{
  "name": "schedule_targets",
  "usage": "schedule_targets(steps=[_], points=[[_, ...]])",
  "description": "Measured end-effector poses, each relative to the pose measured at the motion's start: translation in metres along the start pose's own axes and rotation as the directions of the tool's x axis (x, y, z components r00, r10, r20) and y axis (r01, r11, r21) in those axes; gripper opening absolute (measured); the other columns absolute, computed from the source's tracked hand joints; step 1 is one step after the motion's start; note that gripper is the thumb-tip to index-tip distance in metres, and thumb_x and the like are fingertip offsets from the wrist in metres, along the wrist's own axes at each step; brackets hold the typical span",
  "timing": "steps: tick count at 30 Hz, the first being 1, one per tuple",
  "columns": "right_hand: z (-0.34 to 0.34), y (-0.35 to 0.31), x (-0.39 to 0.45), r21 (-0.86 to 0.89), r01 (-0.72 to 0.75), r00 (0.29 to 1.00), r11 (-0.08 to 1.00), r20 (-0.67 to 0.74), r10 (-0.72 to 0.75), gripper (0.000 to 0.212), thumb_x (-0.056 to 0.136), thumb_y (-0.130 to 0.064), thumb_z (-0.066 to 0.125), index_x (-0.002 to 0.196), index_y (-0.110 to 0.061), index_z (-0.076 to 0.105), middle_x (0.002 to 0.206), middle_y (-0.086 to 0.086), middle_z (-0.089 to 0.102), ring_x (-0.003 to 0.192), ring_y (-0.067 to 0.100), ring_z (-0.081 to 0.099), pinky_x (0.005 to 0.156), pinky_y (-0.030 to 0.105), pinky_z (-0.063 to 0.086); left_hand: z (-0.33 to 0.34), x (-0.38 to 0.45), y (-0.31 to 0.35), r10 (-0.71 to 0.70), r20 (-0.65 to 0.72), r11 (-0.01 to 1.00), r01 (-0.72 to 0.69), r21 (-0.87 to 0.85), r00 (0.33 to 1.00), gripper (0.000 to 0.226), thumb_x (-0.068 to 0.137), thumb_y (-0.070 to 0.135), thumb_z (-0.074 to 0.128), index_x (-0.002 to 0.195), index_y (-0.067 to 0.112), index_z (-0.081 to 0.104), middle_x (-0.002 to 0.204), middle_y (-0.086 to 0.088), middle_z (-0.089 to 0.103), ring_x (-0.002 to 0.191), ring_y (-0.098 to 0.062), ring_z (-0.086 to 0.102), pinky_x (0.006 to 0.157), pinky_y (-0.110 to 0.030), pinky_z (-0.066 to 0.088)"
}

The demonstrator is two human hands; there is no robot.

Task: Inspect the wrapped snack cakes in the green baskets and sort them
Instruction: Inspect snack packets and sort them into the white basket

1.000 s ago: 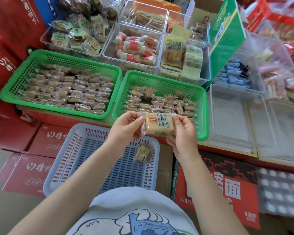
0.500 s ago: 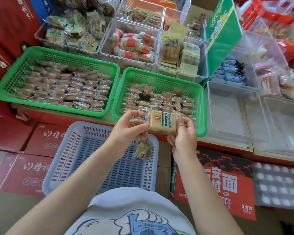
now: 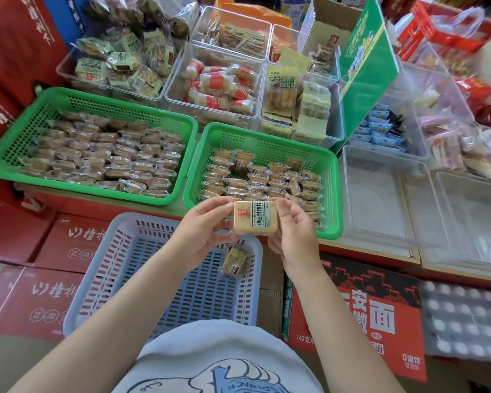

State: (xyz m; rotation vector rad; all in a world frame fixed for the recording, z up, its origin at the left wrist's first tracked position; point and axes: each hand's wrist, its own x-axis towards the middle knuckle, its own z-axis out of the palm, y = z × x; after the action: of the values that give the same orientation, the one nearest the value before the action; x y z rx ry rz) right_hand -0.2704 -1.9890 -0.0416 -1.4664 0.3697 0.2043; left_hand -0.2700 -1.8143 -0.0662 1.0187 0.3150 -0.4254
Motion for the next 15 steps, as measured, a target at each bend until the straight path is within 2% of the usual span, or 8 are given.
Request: schedule_targets(steps=[2, 4, 6, 9, 12, 13, 15], points=[[0.0, -0.003, 0.004, 0.104, -0.049, 0.999, 0.993, 0.023, 0.047, 0.021, 0.104, -0.026, 0.049, 0.104, -0.007, 0.057, 0.063, 0.002, 0.064, 0.035, 0.003, 0.044, 0.033, 0.018, 0.028, 0.0, 0.007, -0.003, -0.023, -0.063, 0.999, 0.021, -0.028, 0.998, 0.013, 0.1, 0.01, 0.057, 0.106, 0.009, 0.069, 0.099, -0.012, 0.075, 0.079, -0.018, 0.072, 0.06, -0.03, 0.061], [0.002, -0.004, 0.01, 0.132, -0.048, 0.999, 0.99, 0.027, 0.045, 0.014, 0.103, -0.024, 0.05, 0.096, -0.013, 0.055, 0.068, 0.005, 0.065, 0.037, 0.005, 0.045, 0.032, 0.018, 0.026, 0.0, 0.013, -0.003, -0.048, -0.103, 0.997, 0.041, -0.071, 0.994, 0.015, 0.101, 0.012, 0.056, 0.109, 0.009, 0.068, 0.103, -0.015, 0.073, 0.081, -0.02, 0.071, 0.059, -0.03, 0.06], [0.001, -0.003, 0.019, 0.13, -0.045, 0.999, 0.991, 0.013, 0.044, 0.014, 0.103, -0.022, 0.052, 0.09, -0.016, 0.054, 0.078, 0.013, 0.064, 0.038, 0.006, 0.046, 0.032, 0.018, 0.026, -0.001, 0.02, 0.0, -0.069, -0.079, 0.993, 0.061, -0.1, 0.995, 0.018, 0.099, 0.017, 0.06, 0.114, 0.011, 0.067, 0.106, -0.016, 0.072, 0.083, -0.023, 0.071, 0.06, -0.031, 0.06], [0.0, -0.003, 0.035, 0.102, -0.026, 0.998, 0.994, -0.053, 0.031, 0.017, 0.102, -0.023, 0.054, 0.087, -0.018, 0.058, 0.071, 0.007, 0.06, 0.039, 0.007, 0.048, 0.033, 0.017, 0.03, 0.0, 0.03, 0.006, -0.088, -0.029, 0.996, 0.087, -0.036, 0.996, 0.04, 0.081, 0.019, 0.075, 0.118, 0.012, 0.064, 0.109, -0.017, 0.073, 0.087, -0.026, 0.073, 0.06, -0.031, 0.062], [-0.004, -0.002, 0.055, -0.053, 0.033, 0.995, 0.998, -0.097, -0.038, 0.025, 0.102, -0.036, 0.052, 0.086, -0.023, 0.066, 0.065, -0.001, 0.059, 0.049, 0.01, 0.051, 0.041, 0.021, 0.036, 0.0, 0.047, 0.01, -0.062, -0.051, 0.998, 0.061, -0.029, 0.997, 0.038, 0.074, 0.014, 0.077, 0.109, 0.01, 0.064, 0.107, -0.017, 0.073, 0.093, -0.032, 0.074, 0.059, -0.034, 0.062], [-0.006, -0.003, 0.063, -0.11, 0.048, 0.996, 0.993, -0.066, -0.055, 0.027, 0.101, -0.042, 0.051, 0.092, -0.022, 0.066, 0.069, -0.001, 0.059, 0.055, 0.012, 0.054, 0.046, 0.022, 0.04, -0.001, 0.053, 0.011, -0.045, -0.06, 0.999, 0.043, -0.026, 0.997, 0.033, 0.074, 0.014, 0.078, 0.104, 0.011, 0.063, 0.106, -0.016, 0.074, 0.094, -0.032, 0.073, 0.06, -0.035, 0.063], [-0.008, -0.007, 0.077, -0.253, 0.042, 0.996, 0.966, 0.082, -0.022, 0.036, 0.093, -0.054, 0.053, 0.11, -0.023, 0.062, 0.081, 0.004, 0.06, 0.065, 0.012, 0.058, 0.057, 0.027, 0.047, -0.004, 0.068, 0.014, -0.021, -0.088, 1.0, 0.021, 0.006, 0.996, 0.021, 0.08, 0.012, 0.076, 0.093, 0.013, 0.06, 0.1, -0.011, 0.076, 0.092, -0.029, 0.073, 0.064, -0.037, 0.063]])
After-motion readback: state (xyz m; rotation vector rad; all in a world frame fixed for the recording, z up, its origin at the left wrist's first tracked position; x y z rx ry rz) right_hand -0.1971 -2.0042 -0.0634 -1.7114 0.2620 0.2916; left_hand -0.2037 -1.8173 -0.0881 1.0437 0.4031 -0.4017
